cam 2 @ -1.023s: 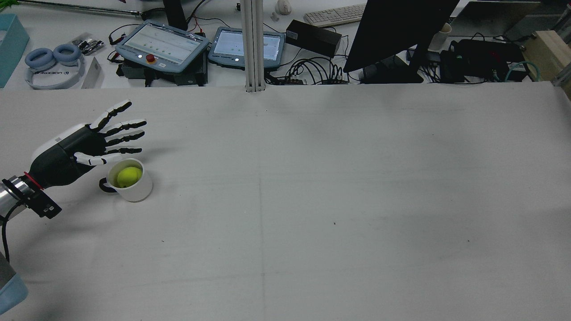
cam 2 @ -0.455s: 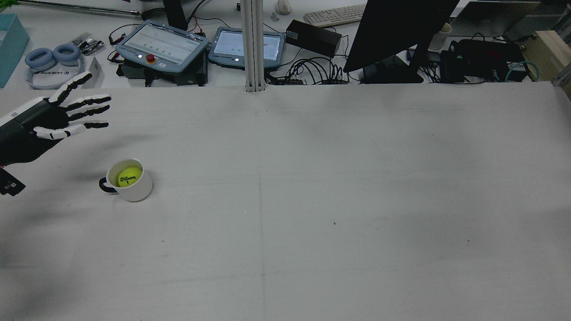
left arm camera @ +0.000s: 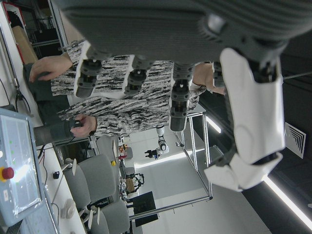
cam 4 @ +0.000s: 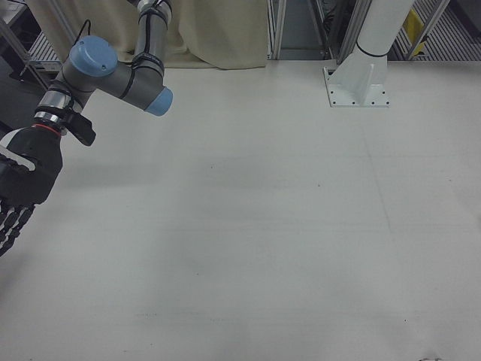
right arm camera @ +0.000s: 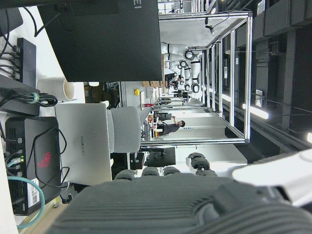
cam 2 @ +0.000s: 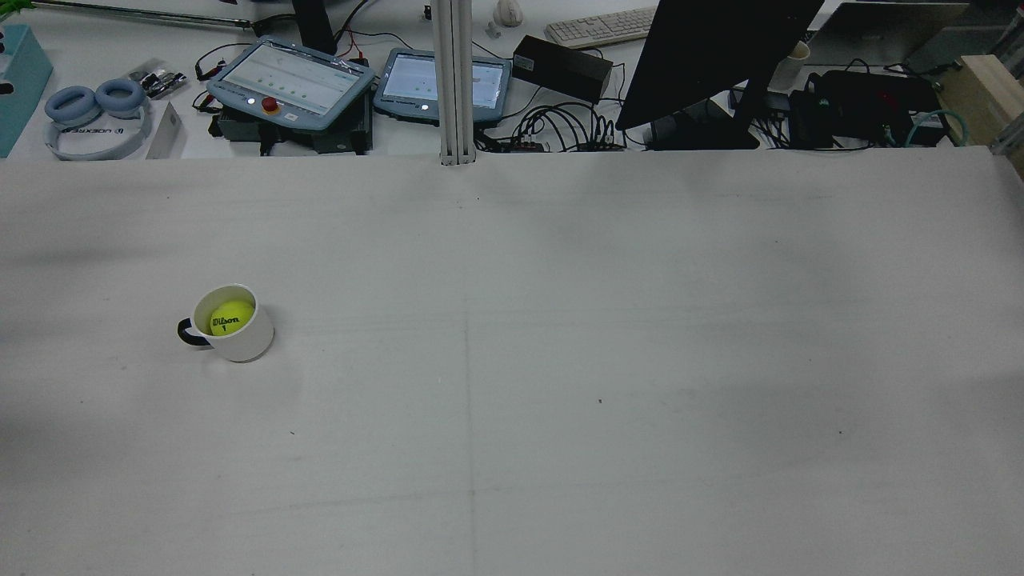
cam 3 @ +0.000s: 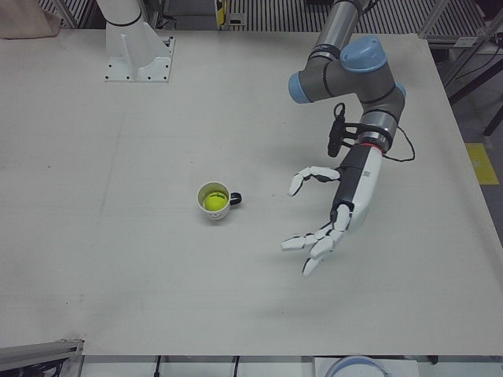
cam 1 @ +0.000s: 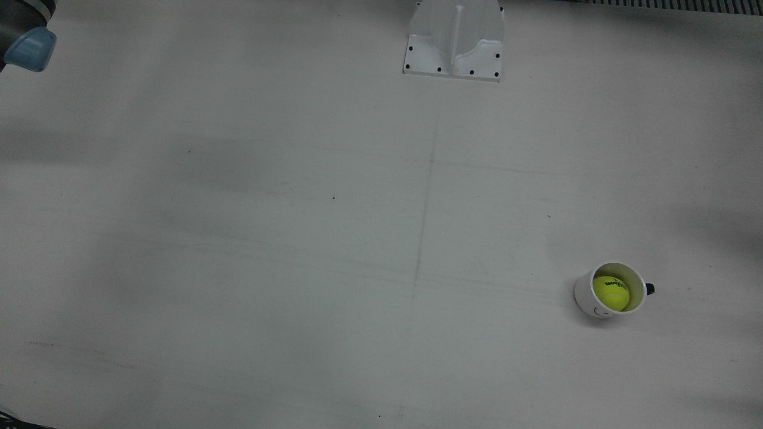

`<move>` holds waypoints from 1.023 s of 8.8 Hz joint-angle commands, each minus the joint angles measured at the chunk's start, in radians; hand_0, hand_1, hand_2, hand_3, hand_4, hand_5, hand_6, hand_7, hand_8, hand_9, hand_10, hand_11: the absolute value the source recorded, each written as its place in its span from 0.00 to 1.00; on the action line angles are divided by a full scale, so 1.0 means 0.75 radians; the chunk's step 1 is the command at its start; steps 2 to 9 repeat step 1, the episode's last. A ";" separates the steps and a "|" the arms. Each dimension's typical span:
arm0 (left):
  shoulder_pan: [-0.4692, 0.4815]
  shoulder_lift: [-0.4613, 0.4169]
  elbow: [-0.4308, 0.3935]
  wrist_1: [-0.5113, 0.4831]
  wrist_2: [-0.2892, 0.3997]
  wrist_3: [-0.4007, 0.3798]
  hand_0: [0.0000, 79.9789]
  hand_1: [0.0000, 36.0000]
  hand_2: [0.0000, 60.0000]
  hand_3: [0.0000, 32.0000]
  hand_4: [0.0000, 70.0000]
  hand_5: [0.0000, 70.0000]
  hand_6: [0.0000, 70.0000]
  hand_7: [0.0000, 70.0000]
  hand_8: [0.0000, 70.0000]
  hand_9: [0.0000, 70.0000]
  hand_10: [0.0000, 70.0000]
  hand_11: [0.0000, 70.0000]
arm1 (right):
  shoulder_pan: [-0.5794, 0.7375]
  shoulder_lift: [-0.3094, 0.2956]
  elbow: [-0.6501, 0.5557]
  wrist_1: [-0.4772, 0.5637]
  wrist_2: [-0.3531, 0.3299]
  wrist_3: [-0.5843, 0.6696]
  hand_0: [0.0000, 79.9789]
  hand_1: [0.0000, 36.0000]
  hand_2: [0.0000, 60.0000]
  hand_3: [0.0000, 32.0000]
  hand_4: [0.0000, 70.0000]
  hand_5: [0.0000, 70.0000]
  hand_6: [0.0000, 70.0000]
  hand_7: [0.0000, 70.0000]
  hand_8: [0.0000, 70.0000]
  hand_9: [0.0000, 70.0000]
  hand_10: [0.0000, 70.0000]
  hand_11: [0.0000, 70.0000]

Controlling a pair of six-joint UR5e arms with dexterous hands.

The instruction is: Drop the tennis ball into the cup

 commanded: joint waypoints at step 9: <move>-0.148 -0.053 0.009 0.074 0.046 0.000 0.71 0.75 0.60 0.82 0.09 0.24 0.50 0.26 0.26 0.09 0.15 0.25 | 0.000 0.000 0.000 0.000 0.000 0.000 0.00 0.00 0.00 0.00 0.00 0.00 0.00 0.00 0.00 0.00 0.00 0.00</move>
